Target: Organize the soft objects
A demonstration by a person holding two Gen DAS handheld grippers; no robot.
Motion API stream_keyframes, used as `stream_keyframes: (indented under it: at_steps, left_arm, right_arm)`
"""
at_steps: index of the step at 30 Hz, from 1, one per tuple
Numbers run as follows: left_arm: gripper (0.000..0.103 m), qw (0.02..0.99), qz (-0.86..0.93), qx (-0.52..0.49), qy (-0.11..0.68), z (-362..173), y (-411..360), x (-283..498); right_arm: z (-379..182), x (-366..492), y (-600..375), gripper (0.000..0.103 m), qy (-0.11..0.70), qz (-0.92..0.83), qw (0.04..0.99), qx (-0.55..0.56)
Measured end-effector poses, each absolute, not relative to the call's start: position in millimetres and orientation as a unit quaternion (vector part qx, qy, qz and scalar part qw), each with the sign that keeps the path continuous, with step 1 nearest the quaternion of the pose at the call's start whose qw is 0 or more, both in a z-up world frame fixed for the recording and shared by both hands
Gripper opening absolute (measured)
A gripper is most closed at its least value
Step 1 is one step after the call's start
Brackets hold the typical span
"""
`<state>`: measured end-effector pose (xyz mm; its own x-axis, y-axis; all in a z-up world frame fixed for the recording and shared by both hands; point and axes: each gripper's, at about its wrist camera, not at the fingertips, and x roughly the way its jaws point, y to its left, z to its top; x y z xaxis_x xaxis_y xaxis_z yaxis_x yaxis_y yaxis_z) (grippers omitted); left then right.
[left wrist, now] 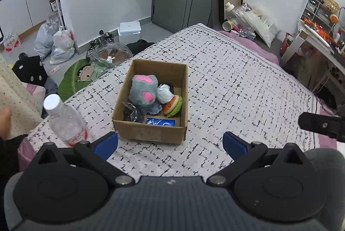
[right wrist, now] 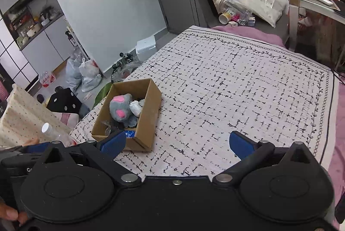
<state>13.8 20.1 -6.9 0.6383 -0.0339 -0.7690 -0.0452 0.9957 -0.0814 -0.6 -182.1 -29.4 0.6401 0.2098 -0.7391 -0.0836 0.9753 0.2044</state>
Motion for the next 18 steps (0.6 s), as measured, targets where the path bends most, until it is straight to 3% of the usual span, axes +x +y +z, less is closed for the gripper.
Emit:
stream_keyframes:
  at_steps: [18]
  left_arm:
    - [0.102,0.911,-0.026,-0.010,0.411,4.5,2.8,-20.6]
  right_arm:
    - [-24.4,-38.7,-196.4,0.103,0.402,0.074,0.910,0.074]
